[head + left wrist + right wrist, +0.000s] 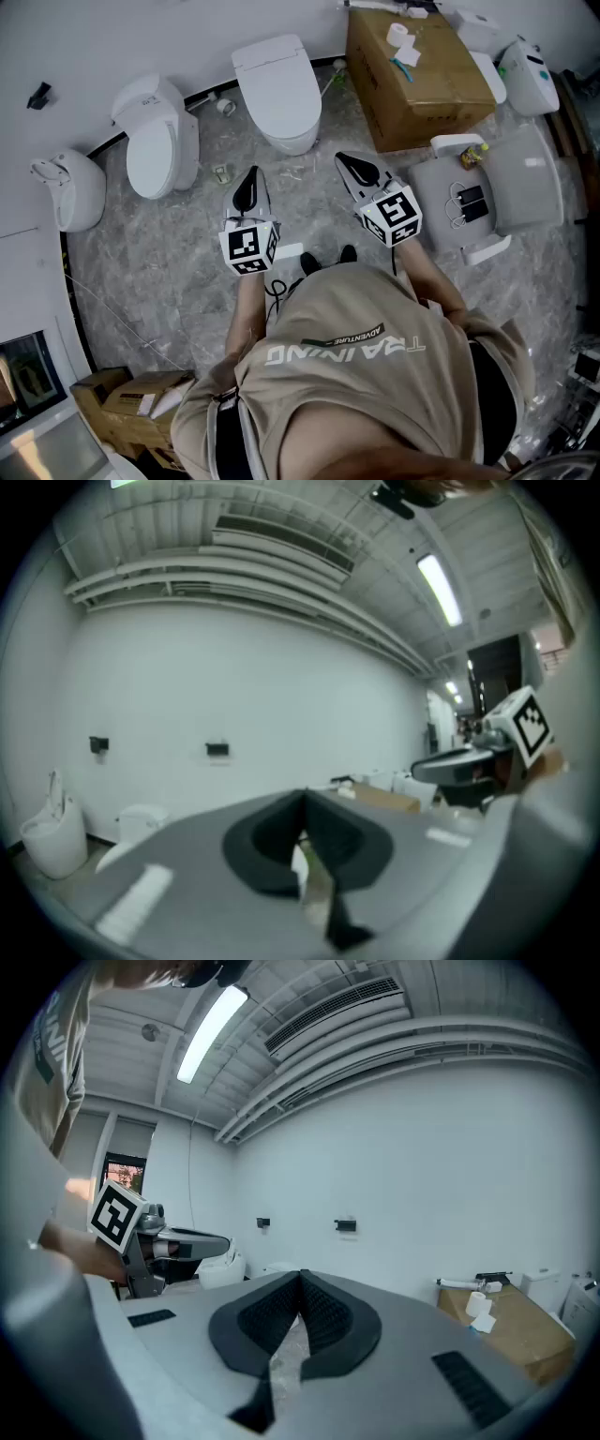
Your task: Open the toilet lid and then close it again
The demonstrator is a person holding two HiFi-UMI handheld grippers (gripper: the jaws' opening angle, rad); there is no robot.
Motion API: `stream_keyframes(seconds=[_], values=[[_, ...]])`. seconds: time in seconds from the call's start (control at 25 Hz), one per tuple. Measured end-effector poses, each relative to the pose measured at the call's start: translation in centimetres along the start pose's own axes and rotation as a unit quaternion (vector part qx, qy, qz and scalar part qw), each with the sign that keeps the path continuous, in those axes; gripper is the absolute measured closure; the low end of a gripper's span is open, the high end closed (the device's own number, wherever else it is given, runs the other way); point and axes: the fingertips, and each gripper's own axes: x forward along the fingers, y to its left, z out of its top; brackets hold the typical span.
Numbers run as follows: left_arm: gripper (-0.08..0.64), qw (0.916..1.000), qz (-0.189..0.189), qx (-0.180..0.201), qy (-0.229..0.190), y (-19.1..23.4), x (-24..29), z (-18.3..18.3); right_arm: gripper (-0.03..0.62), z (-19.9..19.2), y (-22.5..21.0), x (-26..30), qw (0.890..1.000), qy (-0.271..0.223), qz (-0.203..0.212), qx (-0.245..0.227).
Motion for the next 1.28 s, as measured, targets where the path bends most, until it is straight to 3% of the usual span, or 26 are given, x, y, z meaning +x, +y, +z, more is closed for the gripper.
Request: stream_keyframes(seconds=[0.56,1.28], values=[[0.555,0.9997,-0.019,0.012,-0.010,2.1,1.8,1.5,0.580,1.1,-1.0,1.2,1.000,-0.004,-0.031,0.002],[0.555,0.9978,-0.055,-0.028,0.025,5.9,3.4,-3.7,0.578,-3.3,0.3,3.8,0.994,0.070,-0.083,0.017]])
